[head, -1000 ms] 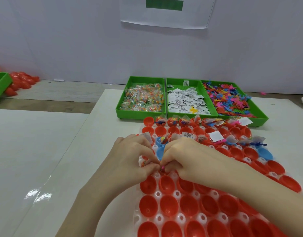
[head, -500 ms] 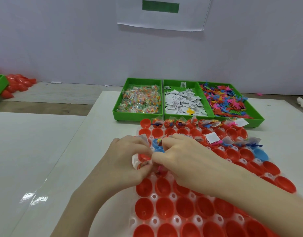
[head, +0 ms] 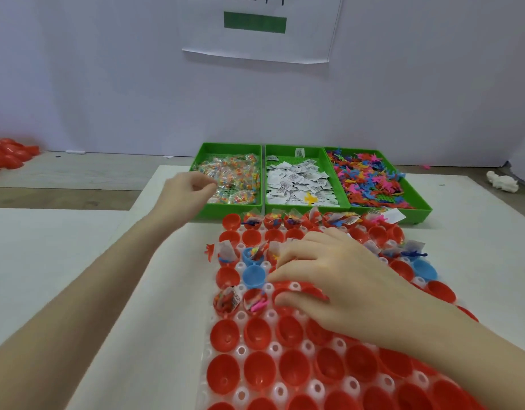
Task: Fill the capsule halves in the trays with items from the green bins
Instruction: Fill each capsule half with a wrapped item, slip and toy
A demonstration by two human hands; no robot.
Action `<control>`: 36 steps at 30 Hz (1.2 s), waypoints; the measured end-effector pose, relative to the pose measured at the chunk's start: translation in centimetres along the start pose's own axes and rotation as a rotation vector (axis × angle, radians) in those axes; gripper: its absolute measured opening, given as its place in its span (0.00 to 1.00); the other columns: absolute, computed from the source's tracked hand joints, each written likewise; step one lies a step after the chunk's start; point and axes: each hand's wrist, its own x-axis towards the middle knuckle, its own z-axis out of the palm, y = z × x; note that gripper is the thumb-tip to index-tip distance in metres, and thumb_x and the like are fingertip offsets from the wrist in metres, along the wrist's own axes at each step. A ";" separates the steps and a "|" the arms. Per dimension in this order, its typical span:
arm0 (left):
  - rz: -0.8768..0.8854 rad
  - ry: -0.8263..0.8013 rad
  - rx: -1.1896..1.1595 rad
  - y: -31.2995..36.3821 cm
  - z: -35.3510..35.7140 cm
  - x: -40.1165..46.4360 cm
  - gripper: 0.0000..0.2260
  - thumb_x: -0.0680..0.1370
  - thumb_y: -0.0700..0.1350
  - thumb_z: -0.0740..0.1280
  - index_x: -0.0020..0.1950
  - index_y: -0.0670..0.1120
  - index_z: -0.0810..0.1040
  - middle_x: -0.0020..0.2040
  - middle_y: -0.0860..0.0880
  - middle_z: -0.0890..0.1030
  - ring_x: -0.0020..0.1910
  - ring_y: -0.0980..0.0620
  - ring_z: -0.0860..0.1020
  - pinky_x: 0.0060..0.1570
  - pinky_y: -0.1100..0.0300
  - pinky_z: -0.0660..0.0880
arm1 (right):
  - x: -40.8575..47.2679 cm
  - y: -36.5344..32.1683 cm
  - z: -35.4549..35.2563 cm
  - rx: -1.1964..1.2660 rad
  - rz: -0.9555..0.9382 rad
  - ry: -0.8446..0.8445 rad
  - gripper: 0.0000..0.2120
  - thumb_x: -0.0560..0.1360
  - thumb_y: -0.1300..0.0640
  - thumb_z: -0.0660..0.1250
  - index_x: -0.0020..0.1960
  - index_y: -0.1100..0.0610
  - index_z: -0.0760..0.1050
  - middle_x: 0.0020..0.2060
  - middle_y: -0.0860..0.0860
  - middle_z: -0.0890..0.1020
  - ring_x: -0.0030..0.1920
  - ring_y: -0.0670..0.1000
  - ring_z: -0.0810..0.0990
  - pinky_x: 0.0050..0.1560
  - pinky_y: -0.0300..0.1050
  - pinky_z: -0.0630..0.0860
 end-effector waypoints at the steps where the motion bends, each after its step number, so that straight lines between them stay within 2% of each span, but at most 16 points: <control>1: -0.010 -0.071 0.131 -0.5 0.5 1.3 0.13 0.79 0.47 0.62 0.59 0.44 0.78 0.59 0.44 0.79 0.57 0.48 0.75 0.54 0.59 0.69 | -0.4 0.1 -0.1 -0.016 -0.001 0.026 0.11 0.70 0.46 0.65 0.45 0.49 0.83 0.40 0.43 0.81 0.40 0.46 0.78 0.40 0.42 0.70; 3: -0.017 -0.211 0.402 -1.2 1.5 2.9 0.18 0.80 0.52 0.58 0.67 0.45 0.73 0.67 0.45 0.73 0.64 0.46 0.71 0.60 0.55 0.67 | -1.1 0.8 -0.3 -0.021 0.011 0.081 0.11 0.71 0.46 0.64 0.43 0.49 0.83 0.40 0.42 0.81 0.39 0.46 0.78 0.39 0.43 0.72; 5: -0.021 -0.252 0.560 -1.6 2.3 3.7 0.20 0.80 0.55 0.57 0.68 0.48 0.71 0.69 0.47 0.72 0.66 0.45 0.70 0.62 0.52 0.67 | -1.7 1.8 -0.6 0.006 0.046 0.152 0.10 0.71 0.47 0.65 0.42 0.50 0.83 0.38 0.42 0.82 0.39 0.45 0.79 0.40 0.44 0.74; 8: -0.013 -0.116 0.536 -1.2 2.7 4.0 0.16 0.78 0.52 0.62 0.63 0.47 0.75 0.59 0.46 0.79 0.58 0.45 0.75 0.58 0.53 0.69 | -2.2 4.3 -1.2 0.163 0.191 0.285 0.06 0.70 0.52 0.69 0.39 0.52 0.83 0.36 0.42 0.82 0.40 0.42 0.79 0.44 0.43 0.73; 11: 0.059 0.031 0.500 -0.8 2.6 3.7 0.11 0.75 0.47 0.67 0.57 0.48 0.77 0.51 0.49 0.82 0.54 0.47 0.77 0.55 0.54 0.67 | -2.3 7.4 -1.6 0.271 0.378 0.431 0.03 0.70 0.58 0.72 0.38 0.52 0.81 0.33 0.41 0.80 0.38 0.41 0.77 0.40 0.32 0.71; 14: 0.057 0.128 0.278 -0.5 2.6 3.3 0.12 0.74 0.44 0.70 0.56 0.44 0.77 0.48 0.47 0.82 0.49 0.47 0.77 0.52 0.54 0.71 | -2.0 11.1 -1.6 0.288 0.578 0.534 0.04 0.71 0.60 0.71 0.39 0.53 0.80 0.32 0.42 0.79 0.34 0.34 0.75 0.35 0.24 0.67; 16: 0.037 0.182 0.154 -0.4 2.5 3.2 0.14 0.73 0.45 0.71 0.57 0.41 0.79 0.49 0.44 0.82 0.45 0.49 0.76 0.47 0.57 0.71 | -1.8 14.0 -1.4 0.278 0.717 0.521 0.02 0.73 0.60 0.69 0.42 0.55 0.81 0.36 0.49 0.81 0.33 0.37 0.75 0.35 0.27 0.67; 18: 0.033 0.197 0.105 -0.5 2.3 3.2 0.12 0.72 0.46 0.72 0.52 0.40 0.82 0.46 0.44 0.82 0.43 0.50 0.76 0.45 0.58 0.71 | -1.5 16.7 -1.1 0.211 0.840 0.459 0.06 0.73 0.59 0.68 0.47 0.59 0.81 0.43 0.55 0.83 0.38 0.44 0.75 0.41 0.38 0.68; 22: 0.016 0.200 0.064 -0.8 2.0 2.9 0.10 0.69 0.49 0.75 0.37 0.43 0.81 0.35 0.49 0.78 0.39 0.50 0.75 0.40 0.57 0.69 | -1.0 20.6 -0.2 0.105 0.994 0.190 0.12 0.74 0.56 0.68 0.54 0.60 0.80 0.53 0.57 0.81 0.50 0.53 0.77 0.48 0.45 0.70; 24: -0.014 0.228 0.060 -0.9 2.0 2.7 0.12 0.68 0.50 0.75 0.35 0.44 0.77 0.33 0.52 0.76 0.37 0.52 0.73 0.36 0.59 0.68 | -1.0 21.9 0.1 0.054 1.061 0.047 0.15 0.73 0.53 0.69 0.57 0.59 0.79 0.56 0.57 0.80 0.55 0.56 0.77 0.52 0.48 0.73; 26: -0.040 0.261 0.035 -1.0 1.8 2.6 0.14 0.67 0.50 0.76 0.34 0.43 0.75 0.33 0.50 0.76 0.34 0.52 0.73 0.32 0.60 0.67 | -1.0 22.7 0.3 0.026 1.121 -0.017 0.18 0.73 0.50 0.69 0.59 0.59 0.78 0.57 0.57 0.80 0.56 0.57 0.76 0.53 0.49 0.74; 30: -0.030 0.260 -0.067 -1.4 1.4 2.5 0.12 0.67 0.47 0.76 0.35 0.39 0.80 0.30 0.46 0.79 0.31 0.48 0.77 0.39 0.55 0.76 | -0.8 23.3 0.5 0.013 1.159 -0.034 0.16 0.73 0.50 0.69 0.53 0.61 0.81 0.50 0.58 0.82 0.46 0.55 0.76 0.43 0.47 0.72; 34: -0.039 0.258 -0.139 -1.6 1.5 2.5 0.08 0.70 0.44 0.74 0.39 0.41 0.79 0.34 0.44 0.81 0.30 0.50 0.79 0.37 0.58 0.77 | -0.8 23.2 0.5 0.042 1.173 0.079 0.14 0.71 0.52 0.72 0.45 0.64 0.82 0.45 0.60 0.82 0.41 0.55 0.75 0.39 0.47 0.70; 36: -0.061 0.290 -0.202 -1.6 1.5 2.5 0.06 0.71 0.42 0.73 0.42 0.41 0.79 0.36 0.43 0.81 0.31 0.51 0.79 0.39 0.57 0.77 | -1.0 23.0 0.6 0.042 1.168 0.135 0.12 0.72 0.53 0.71 0.44 0.64 0.81 0.44 0.60 0.82 0.41 0.55 0.75 0.39 0.47 0.70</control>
